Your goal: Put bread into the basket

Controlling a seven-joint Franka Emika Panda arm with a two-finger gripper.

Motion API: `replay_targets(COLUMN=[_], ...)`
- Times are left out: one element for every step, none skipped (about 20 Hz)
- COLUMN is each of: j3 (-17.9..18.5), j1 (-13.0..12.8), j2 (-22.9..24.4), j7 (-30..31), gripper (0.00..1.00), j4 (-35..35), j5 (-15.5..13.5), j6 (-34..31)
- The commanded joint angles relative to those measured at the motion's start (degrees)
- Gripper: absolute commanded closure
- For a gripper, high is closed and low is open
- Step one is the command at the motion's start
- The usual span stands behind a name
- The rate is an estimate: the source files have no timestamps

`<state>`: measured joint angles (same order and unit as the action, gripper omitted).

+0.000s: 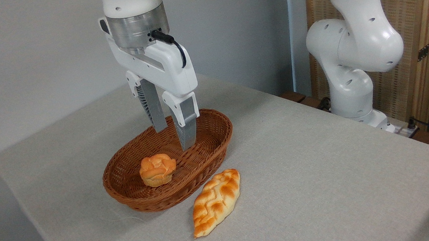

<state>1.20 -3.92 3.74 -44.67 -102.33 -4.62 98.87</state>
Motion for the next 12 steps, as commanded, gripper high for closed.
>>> replay_targets(j3=[0.82,0.82,0.91,0.91,1.52,1.96,2.05,2.48,3.71,4.41,4.68,6.08], j1=[-0.3,-0.21,-0.21,-0.04,-0.03,-0.03,-0.03,-0.03,-0.03,-0.03,0.14,0.23], j2=[-0.05,-0.05,-0.05,-0.05,-0.05,-0.05,-0.05,-0.05,-0.05,-0.05,-0.14,-0.31], j7=[-0.68,-0.68,-0.68,-0.77,-0.77,-0.77,-0.77,-0.77,-0.77,-0.68,-0.42,-0.07], gripper=[0.0,0.0,0.0,0.0,0.0,0.0,0.0,0.0,0.0,0.0,0.0,0.0], j4=[0.21,-0.4,-1.19,-1.98,-2.6,-3.48,-4.27,-5.32,-6.03,-6.56,-7.17,-7.61], j5=[0.14,0.14,0.23,0.31,0.31,0.31,0.31,0.31,0.49,0.93,1.02,1.02], j6=[-1.31,-1.13,-0.7,-0.26,0.88,2.2,3.25,4.22,5.27,6.24,6.86,7.13])
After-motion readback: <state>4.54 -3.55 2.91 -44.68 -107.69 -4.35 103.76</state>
